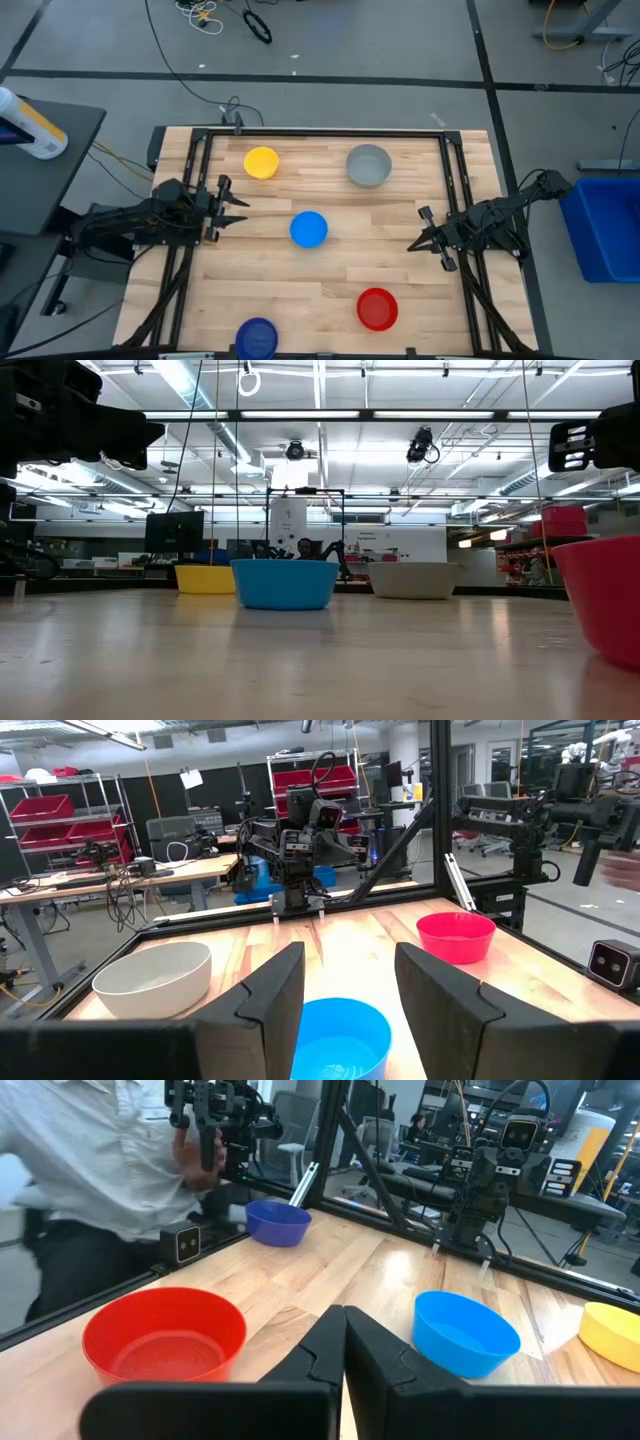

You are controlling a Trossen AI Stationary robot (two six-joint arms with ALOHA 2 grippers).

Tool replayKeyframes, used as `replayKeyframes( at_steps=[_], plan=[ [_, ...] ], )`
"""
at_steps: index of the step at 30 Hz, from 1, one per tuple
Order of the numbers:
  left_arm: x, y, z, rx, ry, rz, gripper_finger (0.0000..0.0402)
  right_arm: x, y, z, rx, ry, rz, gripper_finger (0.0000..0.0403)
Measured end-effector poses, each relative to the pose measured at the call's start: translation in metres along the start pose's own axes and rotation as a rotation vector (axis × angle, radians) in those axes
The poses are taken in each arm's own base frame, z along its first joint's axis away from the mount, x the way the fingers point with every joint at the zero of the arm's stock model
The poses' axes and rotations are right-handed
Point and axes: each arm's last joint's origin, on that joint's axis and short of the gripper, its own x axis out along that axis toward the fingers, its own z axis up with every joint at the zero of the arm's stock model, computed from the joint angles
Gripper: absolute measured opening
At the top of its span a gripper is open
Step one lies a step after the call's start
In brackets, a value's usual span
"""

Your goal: Nest bowls inside each other

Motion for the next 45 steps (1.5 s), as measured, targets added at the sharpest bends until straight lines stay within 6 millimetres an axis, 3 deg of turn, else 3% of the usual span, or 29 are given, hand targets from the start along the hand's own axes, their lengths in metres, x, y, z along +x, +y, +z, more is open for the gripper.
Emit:
replayKeyframes(
  at_steps=[10,19,31,45],
  plan=[
    [0.000,0.000,0.005,-0.037,-0.054,0.003,0.0167,0.000,0.000,0.001,0.012,-0.014,-0.001,0.0012],
    [0.000,0.000,0.009,-0.157,-0.092,-0.005,0.0167,-0.002,-0.003,0.020,0.214,-0.219,0.039,0.0012],
    [0.000,0.000,0.008,-0.209,-0.075,-0.007,0.0167,-0.005,-0.005,0.031,0.327,-0.331,0.042,0.0012],
    [0.000,0.000,0.006,-0.180,-0.064,-0.005,0.0167,-0.009,-0.013,0.038,0.348,-0.419,-0.163,0.0012]
  ],
)
